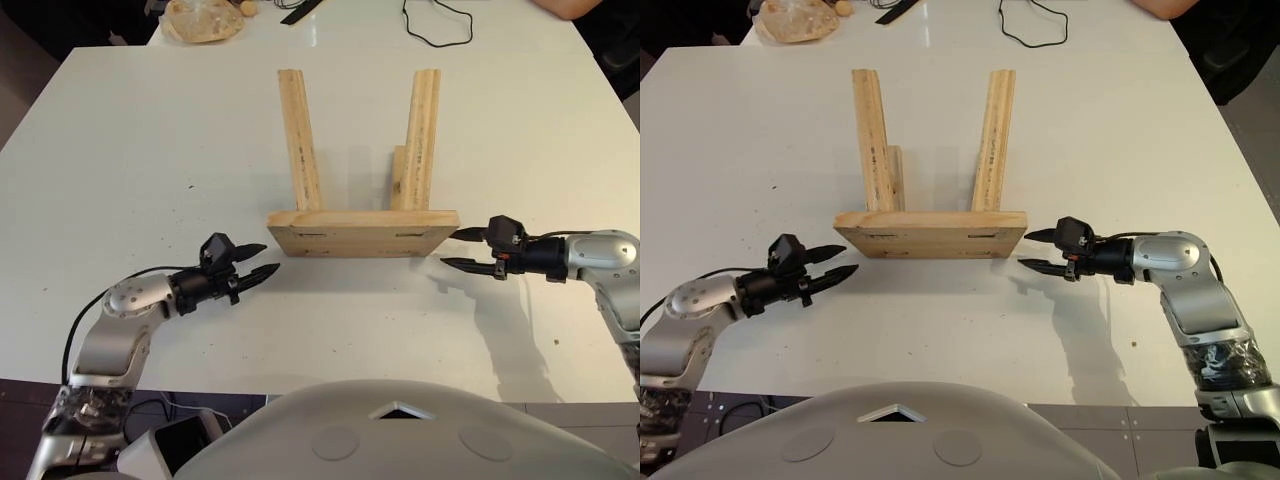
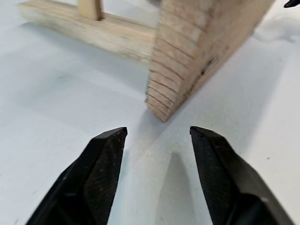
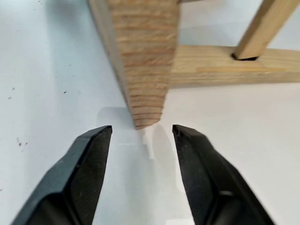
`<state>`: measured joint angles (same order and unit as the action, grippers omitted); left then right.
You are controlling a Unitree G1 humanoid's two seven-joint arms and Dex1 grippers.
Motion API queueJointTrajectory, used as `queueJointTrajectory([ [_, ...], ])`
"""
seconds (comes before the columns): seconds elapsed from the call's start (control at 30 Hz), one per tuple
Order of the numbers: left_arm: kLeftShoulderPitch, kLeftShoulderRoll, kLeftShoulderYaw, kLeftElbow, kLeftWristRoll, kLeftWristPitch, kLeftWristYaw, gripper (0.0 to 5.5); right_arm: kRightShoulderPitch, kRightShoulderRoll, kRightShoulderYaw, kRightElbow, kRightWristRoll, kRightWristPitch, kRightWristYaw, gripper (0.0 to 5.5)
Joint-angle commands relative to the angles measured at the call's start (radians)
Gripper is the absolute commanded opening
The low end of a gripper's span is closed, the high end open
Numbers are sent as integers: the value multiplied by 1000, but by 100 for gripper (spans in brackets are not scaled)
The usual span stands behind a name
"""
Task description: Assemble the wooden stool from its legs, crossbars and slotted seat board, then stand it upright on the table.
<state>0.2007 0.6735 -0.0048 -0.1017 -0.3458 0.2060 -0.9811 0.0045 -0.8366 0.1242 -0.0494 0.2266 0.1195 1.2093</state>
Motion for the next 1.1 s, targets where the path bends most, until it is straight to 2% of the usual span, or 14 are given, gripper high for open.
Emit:
queueJointTrajectory([
  [0.03,-107,18,-15,79,23,-51,-59,294,-104,28,38,89,-45,-32,5,291],
  [0.37,-220,43,-118,174,95,-131,-213,294,-213,82,87,214,-46,-42,80,291],
  [0.8,-346,-16,-145,274,116,-224,-238,294,-283,150,114,288,-44,-76,120,291],
  [0.9,-354,-28,-154,300,116,-246,-255,269,-302,171,102,313,-20,-65,133,249],
  [1.1,-350,-26,-145,303,95,-230,-282,171,-289,169,101,319,-8,-40,170,155],
])
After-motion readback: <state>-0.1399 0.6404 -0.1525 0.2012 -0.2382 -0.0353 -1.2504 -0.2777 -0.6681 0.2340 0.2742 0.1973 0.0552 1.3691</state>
